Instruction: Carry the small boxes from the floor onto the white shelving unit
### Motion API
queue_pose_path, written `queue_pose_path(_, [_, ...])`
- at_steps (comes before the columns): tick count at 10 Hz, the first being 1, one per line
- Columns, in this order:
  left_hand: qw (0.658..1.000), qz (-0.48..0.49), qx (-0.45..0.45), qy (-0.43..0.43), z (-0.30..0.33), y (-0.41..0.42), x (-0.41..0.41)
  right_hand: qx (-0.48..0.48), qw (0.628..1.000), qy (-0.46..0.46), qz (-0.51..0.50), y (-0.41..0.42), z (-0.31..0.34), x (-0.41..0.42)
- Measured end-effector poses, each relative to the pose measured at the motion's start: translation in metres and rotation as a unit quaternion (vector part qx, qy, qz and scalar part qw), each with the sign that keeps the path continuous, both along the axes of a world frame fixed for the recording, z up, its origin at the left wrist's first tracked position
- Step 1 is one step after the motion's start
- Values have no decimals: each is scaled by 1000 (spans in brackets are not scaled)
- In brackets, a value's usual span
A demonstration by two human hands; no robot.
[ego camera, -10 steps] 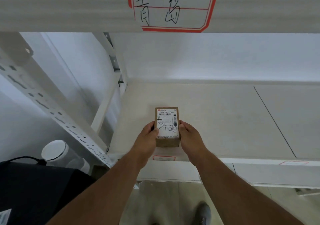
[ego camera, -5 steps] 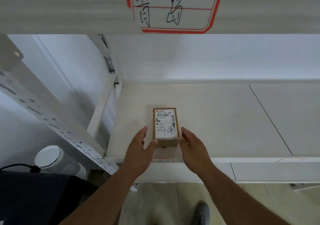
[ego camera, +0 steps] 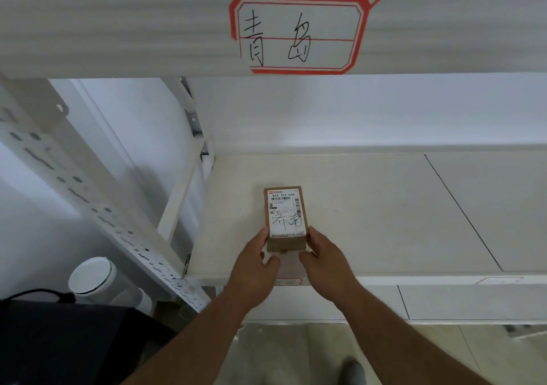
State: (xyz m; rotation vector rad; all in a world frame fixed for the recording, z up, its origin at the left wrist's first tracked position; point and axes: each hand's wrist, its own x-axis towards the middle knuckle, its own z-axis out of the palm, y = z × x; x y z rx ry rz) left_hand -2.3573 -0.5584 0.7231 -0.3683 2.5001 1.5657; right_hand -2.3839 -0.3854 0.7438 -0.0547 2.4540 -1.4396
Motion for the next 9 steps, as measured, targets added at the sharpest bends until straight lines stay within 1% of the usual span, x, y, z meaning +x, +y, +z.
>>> queue_pose_path(1, [1000,-2,1,-7,5,-2,-13,1,1000,2,-4,-3,0,-14])
queue_pose_path(3, [999,-26,-31,12,16,-7,-37,-1,1000,-7,2,-5,-8,-35])
queue_pose_path(7, [999,-27,-45,0,4,-4,-45,-17,1000,-11,8,-6,-5,-52])
queue_pose_path(8, [999,-18,-31,12,6,-2,-40,-14,1000,-25,6,-3,-7,-49])
queue_pose_path(9, [1000,25,4,-16,12,1,-35,-6,999,-40,-1,0,-17,-51])
